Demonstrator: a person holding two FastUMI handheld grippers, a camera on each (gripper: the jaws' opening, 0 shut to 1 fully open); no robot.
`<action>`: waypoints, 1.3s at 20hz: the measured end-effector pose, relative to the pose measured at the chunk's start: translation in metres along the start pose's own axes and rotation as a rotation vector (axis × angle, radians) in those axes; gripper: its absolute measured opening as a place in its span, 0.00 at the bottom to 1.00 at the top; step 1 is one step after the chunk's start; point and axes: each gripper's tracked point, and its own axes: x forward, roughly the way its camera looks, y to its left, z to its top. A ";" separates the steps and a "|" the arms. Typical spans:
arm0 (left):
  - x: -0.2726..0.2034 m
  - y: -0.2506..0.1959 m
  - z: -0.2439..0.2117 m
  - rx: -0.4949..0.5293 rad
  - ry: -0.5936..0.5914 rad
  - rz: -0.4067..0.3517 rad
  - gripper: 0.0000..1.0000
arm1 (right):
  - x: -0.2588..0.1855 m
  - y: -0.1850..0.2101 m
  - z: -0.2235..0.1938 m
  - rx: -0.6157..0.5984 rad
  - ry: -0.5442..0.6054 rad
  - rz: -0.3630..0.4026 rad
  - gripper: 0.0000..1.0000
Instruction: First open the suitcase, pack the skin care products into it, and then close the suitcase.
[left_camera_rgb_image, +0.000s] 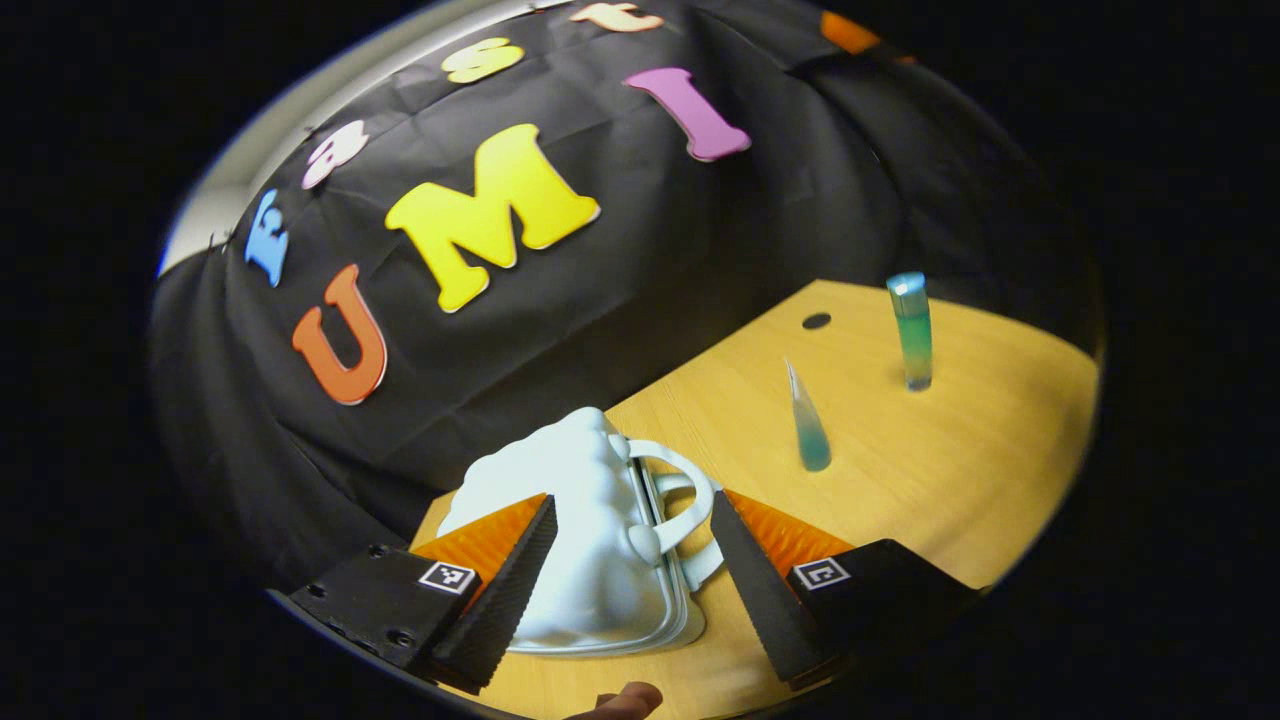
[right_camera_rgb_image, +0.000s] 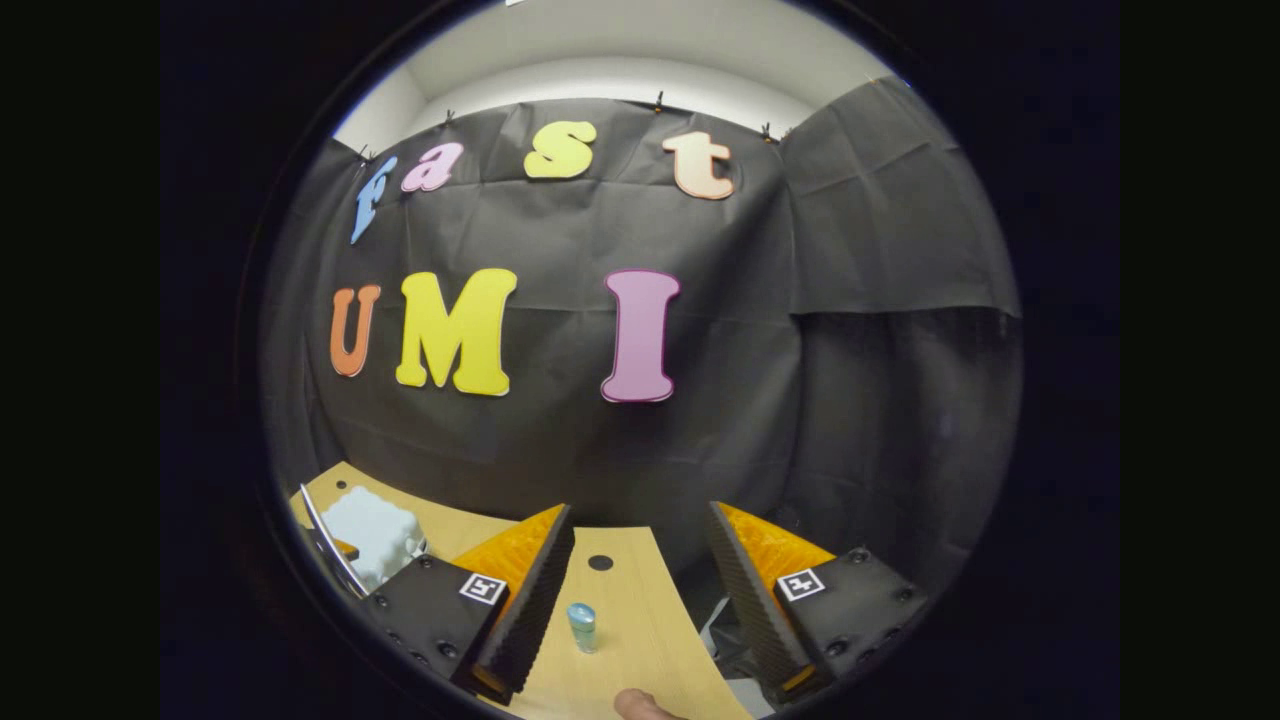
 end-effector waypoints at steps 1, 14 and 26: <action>0.004 -0.006 -0.003 0.065 0.010 0.005 0.99 | 0.005 -0.004 -0.005 0.006 0.008 0.002 0.80; 0.066 -0.012 -0.031 0.643 0.171 0.097 0.84 | 0.046 -0.054 -0.075 0.060 0.114 0.043 0.79; 0.078 -0.022 -0.036 0.735 0.190 -0.009 0.21 | 0.019 -0.035 -0.073 0.023 0.118 0.049 0.79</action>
